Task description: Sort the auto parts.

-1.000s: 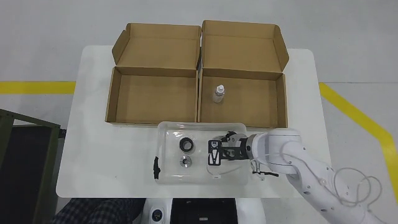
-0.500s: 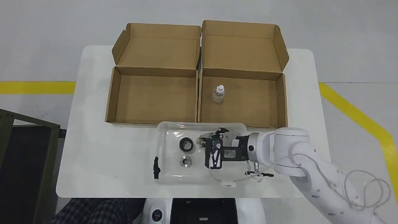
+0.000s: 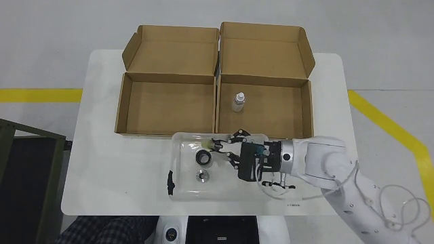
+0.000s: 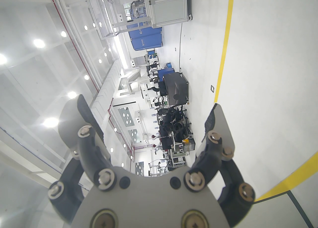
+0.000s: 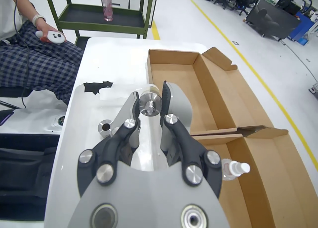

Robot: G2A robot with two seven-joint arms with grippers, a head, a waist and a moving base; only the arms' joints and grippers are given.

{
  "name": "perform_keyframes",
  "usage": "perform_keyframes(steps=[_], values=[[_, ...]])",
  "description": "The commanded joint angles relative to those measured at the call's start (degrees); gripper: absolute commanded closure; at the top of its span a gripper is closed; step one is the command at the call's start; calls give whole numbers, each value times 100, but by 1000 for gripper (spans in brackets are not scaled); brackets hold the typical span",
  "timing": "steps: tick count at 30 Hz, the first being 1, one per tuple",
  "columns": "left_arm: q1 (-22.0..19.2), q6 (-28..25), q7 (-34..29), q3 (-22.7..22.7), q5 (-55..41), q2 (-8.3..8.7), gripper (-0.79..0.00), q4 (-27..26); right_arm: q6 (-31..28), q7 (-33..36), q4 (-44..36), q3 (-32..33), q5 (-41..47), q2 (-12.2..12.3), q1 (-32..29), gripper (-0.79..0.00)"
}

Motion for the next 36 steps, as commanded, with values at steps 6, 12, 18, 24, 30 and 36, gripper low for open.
perform_keyframes(steps=[6,12,18,24,30,36], values=[[0,0,0,0,0,0,-785,0,10,-423,-121,251,0,16,-85,0],[0,0,0,0,0,0,-785,0,36,-556,-188,444,-12,35,-190,0],[0,0,0,0,0,0,-785,0,-46,-573,-211,588,-34,52,-226,0],[0,0,0,0,0,0,-785,0,-150,-362,-34,690,-92,73,-233,0],[0,0,0,0,0,0,-785,0,-261,104,211,1001,-84,132,-280,0],[0,0,0,0,0,0,-785,0,-391,745,492,1298,-12,198,-283,0]])
